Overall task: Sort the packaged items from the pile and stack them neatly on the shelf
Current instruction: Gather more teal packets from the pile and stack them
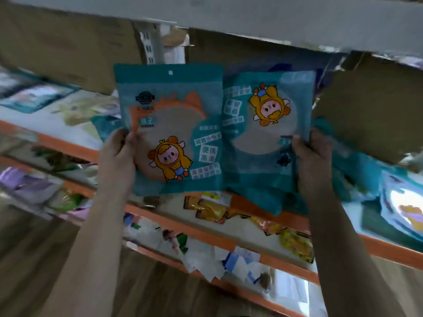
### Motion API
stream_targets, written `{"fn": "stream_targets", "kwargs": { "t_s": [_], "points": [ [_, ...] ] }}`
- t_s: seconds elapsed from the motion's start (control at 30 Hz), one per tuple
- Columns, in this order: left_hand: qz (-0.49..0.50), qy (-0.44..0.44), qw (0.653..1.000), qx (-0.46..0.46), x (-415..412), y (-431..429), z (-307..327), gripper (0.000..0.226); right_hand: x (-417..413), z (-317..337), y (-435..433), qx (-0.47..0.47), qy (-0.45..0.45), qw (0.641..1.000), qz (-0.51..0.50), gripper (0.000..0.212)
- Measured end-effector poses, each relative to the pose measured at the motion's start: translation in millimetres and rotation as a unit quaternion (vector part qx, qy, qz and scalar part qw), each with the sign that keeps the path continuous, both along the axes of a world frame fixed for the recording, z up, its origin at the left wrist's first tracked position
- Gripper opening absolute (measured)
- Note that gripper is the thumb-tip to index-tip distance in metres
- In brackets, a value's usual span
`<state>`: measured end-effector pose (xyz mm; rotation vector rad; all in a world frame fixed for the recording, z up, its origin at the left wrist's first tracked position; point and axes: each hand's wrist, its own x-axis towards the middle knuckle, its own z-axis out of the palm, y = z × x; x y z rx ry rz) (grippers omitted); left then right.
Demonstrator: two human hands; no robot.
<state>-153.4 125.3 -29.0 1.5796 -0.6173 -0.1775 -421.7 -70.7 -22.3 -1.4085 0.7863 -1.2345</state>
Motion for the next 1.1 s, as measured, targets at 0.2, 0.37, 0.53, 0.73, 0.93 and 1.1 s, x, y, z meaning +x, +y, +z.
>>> {"fn": "stream_targets", "kwargs": {
  "t_s": [0.2,0.37,0.53,0.73,0.93,1.1],
  "points": [
    [0.046,-0.031,0.998,0.021,113.1,92.7,-1.6,0.018,136.9,-20.5,70.4,0.028,-0.011,0.999,0.012,0.014],
    [0.056,-0.012,0.998,0.039,188.8,148.6,-7.6,0.025,218.0,-39.6,107.9,0.073,-0.005,0.997,0.028,0.019],
    [0.097,0.017,0.993,0.062,259.6,185.4,-25.3,0.027,300.5,-42.2,134.1,0.082,0.001,0.996,0.032,0.022],
    [0.119,0.047,0.990,0.053,357.3,198.9,-37.3,0.020,411.0,-46.2,144.3,0.057,0.022,0.996,0.066,0.020],
    [0.117,0.065,0.991,0.022,468.2,180.5,-23.8,0.022,524.4,-44.5,126.5,0.053,0.019,0.996,0.064,0.020],
    [0.107,0.079,0.991,0.012,558.4,162.0,-21.6,0.026,596.0,-37.9,106.3,0.066,0.022,0.996,0.055,0.022]
  ]
}}
